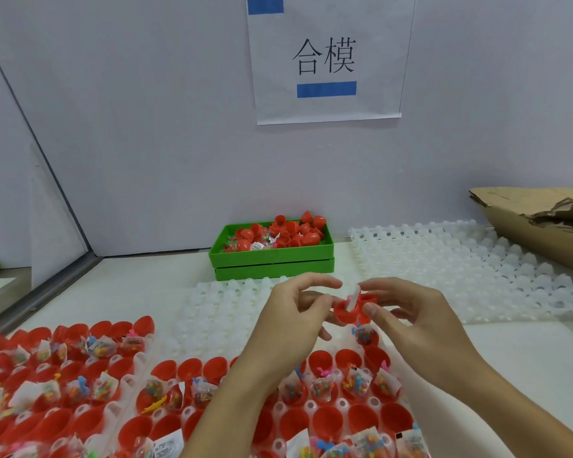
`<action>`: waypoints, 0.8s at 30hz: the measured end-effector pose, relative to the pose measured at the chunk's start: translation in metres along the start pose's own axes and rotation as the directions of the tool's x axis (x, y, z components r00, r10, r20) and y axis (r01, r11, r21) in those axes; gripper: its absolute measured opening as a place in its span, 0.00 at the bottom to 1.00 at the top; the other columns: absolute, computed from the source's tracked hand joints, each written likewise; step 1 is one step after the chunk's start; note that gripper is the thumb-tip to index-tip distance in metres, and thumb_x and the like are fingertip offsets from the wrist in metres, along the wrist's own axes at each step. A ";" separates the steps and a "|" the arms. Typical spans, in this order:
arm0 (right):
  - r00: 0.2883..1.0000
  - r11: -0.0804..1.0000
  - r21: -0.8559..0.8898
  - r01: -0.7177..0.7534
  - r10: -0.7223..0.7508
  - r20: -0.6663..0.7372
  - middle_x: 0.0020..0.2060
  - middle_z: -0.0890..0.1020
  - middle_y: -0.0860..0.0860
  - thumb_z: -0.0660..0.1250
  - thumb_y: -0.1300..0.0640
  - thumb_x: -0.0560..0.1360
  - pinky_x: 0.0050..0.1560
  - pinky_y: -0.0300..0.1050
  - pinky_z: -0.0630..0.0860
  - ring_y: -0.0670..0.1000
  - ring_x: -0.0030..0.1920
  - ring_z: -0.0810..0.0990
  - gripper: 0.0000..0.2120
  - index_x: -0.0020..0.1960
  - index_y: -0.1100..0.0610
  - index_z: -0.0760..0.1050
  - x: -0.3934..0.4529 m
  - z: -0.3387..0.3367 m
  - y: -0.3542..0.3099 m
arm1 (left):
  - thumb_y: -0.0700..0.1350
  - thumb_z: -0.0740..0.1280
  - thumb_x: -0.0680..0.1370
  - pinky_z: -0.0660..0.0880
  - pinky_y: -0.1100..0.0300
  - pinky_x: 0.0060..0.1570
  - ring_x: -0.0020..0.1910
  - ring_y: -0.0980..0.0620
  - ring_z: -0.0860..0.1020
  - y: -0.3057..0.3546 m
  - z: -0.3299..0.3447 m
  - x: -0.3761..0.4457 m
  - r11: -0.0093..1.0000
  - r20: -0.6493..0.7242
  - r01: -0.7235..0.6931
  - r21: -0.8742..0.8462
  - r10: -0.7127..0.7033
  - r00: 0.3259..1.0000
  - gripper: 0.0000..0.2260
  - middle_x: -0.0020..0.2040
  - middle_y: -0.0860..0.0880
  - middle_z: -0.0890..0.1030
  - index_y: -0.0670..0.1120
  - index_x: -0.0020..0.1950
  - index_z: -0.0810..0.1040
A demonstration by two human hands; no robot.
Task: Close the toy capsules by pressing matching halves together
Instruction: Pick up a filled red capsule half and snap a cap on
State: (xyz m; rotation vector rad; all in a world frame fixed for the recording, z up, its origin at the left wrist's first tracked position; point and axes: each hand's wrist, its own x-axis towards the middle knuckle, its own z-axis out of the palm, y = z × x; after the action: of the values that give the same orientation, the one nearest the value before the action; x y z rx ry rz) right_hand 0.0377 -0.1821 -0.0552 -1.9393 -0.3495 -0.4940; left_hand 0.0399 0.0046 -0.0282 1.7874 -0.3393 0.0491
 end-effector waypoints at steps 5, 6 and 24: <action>0.999 1.000 0.021 -0.011 0.012 -0.031 0.43 0.85 0.38 0.73 0.61 0.73 0.47 0.38 0.80 0.40 0.47 0.83 0.13 0.52 0.44 0.81 -0.001 0.002 -0.005 | 0.50 0.73 0.74 0.80 0.59 0.45 0.47 0.50 0.85 0.000 -0.004 -0.002 0.990 0.114 0.061 -0.124 -0.046 0.992 0.12 0.48 0.49 0.86 0.52 0.57 0.78; 1.000 1.000 0.013 -0.012 0.012 -0.025 0.43 0.85 0.38 0.73 0.61 0.73 0.47 0.39 0.80 0.40 0.47 0.83 0.13 0.52 0.44 0.81 -0.001 0.002 -0.006 | 0.51 0.75 0.74 0.80 0.59 0.44 0.46 0.50 0.85 -0.001 -0.004 -0.003 0.995 0.101 0.046 -0.086 -0.037 0.994 0.13 0.48 0.49 0.86 0.53 0.56 0.78; 0.923 0.876 -0.313 0.366 -0.385 0.003 0.40 0.82 0.45 0.76 0.68 0.68 0.44 0.34 0.77 0.43 0.44 0.80 0.10 0.42 0.53 0.85 0.000 -0.002 -0.009 | 0.48 0.78 0.70 0.76 0.70 0.39 0.44 0.63 0.81 -0.003 0.005 -0.008 0.970 0.018 -0.074 0.232 0.072 0.997 0.17 0.43 0.59 0.84 0.59 0.53 0.75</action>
State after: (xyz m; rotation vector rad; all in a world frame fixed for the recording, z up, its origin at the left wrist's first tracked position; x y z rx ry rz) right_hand 0.0334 -0.1808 -0.0473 -2.1599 -0.6506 -0.9058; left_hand 0.0320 0.0021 -0.0339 2.0076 -0.4198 0.1380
